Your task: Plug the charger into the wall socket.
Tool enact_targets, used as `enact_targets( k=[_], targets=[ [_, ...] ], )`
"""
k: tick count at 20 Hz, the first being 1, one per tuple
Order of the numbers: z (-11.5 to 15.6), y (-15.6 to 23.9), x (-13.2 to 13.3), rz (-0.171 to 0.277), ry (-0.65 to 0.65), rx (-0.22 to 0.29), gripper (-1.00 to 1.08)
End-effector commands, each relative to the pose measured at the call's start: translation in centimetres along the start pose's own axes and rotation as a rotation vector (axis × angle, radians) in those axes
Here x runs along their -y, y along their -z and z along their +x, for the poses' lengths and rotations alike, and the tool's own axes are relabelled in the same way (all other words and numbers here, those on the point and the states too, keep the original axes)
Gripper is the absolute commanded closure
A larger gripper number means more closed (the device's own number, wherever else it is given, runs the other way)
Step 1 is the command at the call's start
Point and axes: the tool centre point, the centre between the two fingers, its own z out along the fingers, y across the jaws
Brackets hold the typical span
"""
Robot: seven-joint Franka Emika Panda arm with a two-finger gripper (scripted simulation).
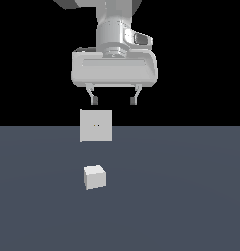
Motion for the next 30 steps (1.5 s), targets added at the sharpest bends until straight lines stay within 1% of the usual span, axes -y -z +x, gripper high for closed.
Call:
enact_targets(
  k=[1, 7, 14, 19, 30],
  targets=[
    [0.0, 0.0, 0.0, 0.000, 0.000, 0.000, -0.92],
    [-0.3, -0.3, 0.2, 0.001, 0.013, -0.009, -0.92],
    [-1.4, -1.3, 0.7, 0.006, 0.060, -0.043, -0.92],
    [-2.7, -2.6, 1.2, 0.011, 0.115, -0.082, -0.92],
    [-5.9, -6.2, 2.4, 0.026, 0.263, -0.187, -0.92]
  ],
)
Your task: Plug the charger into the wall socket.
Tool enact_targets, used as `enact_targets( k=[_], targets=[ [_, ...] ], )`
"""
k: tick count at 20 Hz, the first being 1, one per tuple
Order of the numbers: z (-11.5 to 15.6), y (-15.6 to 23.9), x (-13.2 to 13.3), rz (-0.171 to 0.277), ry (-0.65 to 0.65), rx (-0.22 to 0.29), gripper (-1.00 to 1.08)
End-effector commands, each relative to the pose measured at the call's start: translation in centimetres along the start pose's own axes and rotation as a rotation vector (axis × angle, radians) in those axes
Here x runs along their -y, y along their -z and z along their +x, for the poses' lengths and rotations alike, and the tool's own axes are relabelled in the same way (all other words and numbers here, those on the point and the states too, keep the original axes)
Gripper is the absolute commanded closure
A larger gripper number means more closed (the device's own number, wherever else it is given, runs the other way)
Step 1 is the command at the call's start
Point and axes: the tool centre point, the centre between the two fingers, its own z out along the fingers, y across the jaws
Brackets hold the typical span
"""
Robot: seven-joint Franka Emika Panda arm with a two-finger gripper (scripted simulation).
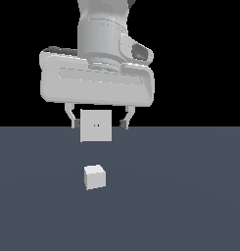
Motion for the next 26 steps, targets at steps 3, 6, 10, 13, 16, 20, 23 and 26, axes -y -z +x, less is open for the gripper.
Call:
enact_targets(
  k=[3, 6, 10, 13, 16, 20, 23, 26],
  targets=[
    [-1.3, -1.3, 0.6, 0.006, 0.057, -0.041, -0.92],
    [-1.9, -2.0, 0.9, 0.009, 0.087, -0.062, -0.92],
    [-2.6, -2.8, 1.2, 0.014, 0.117, -0.084, -0.92],
    [-2.9, -3.2, 1.4, 0.017, 0.133, -0.096, -0.92],
    [-3.1, -3.5, 1.4, 0.018, 0.143, -0.103, -0.92],
    [-3.2, -3.6, 1.4, 0.019, 0.147, -0.105, -0.92],
    [-3.2, -3.7, 1.4, 0.019, 0.145, -0.103, -0.92],
    [-3.3, -4.2, 1.4, 0.019, 0.145, -0.103, -0.92]
  ],
)
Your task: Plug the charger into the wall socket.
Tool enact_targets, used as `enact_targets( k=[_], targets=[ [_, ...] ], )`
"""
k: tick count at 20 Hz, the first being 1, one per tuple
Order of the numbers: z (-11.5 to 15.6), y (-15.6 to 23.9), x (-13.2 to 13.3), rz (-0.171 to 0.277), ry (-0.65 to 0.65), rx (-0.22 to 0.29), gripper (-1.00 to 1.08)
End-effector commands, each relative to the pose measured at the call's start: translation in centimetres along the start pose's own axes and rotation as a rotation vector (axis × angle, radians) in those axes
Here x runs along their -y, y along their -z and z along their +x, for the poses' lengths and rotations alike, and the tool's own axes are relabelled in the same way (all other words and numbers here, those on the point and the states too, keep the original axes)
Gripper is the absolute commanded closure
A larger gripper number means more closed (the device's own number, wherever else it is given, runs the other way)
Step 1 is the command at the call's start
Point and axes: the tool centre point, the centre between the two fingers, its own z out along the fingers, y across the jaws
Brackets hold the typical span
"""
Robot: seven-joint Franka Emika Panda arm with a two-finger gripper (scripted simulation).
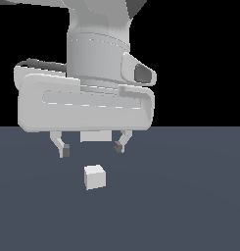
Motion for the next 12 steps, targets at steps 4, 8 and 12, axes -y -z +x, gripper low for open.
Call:
enact_targets(
  k=[4, 8, 12],
  targets=[
    [-0.5, -1.7, 0.0, 0.000, 0.001, 0.001, -0.92],
    [-1.0, -3.4, 0.0, -0.001, 0.002, 0.000, -0.92],
    [-1.3, -4.3, 0.0, 0.000, 0.002, 0.000, -0.92]
  ],
)
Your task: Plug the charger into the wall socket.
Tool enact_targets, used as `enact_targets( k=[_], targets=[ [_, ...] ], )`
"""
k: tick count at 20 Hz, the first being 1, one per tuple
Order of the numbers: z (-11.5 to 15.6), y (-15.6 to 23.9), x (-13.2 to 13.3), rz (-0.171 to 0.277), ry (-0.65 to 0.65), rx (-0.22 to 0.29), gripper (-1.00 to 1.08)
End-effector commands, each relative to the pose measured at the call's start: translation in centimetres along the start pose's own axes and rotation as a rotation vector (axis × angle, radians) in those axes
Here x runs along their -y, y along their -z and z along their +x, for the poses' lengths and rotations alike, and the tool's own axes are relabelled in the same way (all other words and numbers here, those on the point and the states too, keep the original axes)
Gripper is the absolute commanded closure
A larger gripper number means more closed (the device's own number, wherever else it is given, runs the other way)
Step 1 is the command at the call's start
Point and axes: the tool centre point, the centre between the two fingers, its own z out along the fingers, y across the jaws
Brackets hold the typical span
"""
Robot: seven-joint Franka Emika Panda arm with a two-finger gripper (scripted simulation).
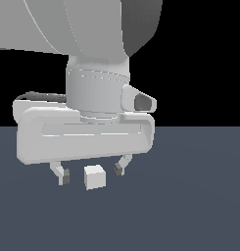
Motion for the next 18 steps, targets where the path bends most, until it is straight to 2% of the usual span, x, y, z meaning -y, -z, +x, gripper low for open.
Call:
enact_targets(
  k=[1, 3, 4, 18],
  targets=[
    [-0.08, -0.45, -0.02, -0.001, 0.000, -0.001, -0.92],
    [-0.10, -0.55, -0.02, -0.001, 0.000, -0.001, -0.92],
    [-0.10, -0.55, -0.02, -0.001, 0.000, -0.001, 1.08],
    [0.30, -0.35, -0.07, -0.001, -0.003, -0.002, 1.08]
  ],
)
